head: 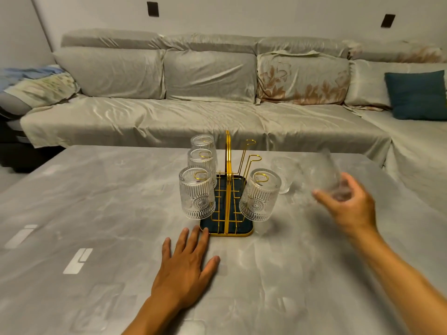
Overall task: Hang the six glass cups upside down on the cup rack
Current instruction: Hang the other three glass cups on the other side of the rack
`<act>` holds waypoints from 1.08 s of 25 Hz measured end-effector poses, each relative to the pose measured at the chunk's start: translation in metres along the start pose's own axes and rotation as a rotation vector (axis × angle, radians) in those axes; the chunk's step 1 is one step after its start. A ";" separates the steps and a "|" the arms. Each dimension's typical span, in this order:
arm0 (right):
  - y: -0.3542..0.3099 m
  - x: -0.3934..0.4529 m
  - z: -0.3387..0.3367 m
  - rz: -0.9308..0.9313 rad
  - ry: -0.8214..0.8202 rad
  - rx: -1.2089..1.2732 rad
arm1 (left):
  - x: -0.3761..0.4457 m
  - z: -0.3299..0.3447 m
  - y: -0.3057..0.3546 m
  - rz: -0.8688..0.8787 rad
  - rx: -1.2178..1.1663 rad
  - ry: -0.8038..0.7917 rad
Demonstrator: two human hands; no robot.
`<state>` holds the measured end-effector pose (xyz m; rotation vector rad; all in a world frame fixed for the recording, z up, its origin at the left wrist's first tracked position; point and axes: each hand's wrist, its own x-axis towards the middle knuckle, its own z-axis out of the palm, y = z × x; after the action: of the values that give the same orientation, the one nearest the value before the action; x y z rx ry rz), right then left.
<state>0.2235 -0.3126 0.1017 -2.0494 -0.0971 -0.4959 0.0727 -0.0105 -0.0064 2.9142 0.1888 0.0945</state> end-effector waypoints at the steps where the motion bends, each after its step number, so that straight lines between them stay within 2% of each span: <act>1: -0.021 0.013 -0.007 -0.031 -0.010 0.073 | -0.001 0.001 0.000 -0.018 0.005 0.006; 4: -0.083 0.049 -0.017 -0.078 0.034 0.231 | -0.003 0.000 0.000 -0.134 0.003 0.037; 9: -0.133 0.080 0.010 -0.230 -0.017 0.037 | -0.001 0.000 0.001 -0.164 0.014 0.019; 19: -0.127 0.069 0.069 -0.348 -0.167 -0.197 | 0.003 0.006 -0.001 -0.187 0.034 0.019; 27: -0.116 0.063 0.106 -0.239 -0.315 -0.342 | 0.005 0.006 -0.001 -0.198 0.036 -0.020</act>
<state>0.2821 -0.1720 0.1748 -2.4561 -0.4785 -0.3465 0.0785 -0.0104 -0.0120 2.9116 0.4782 0.0297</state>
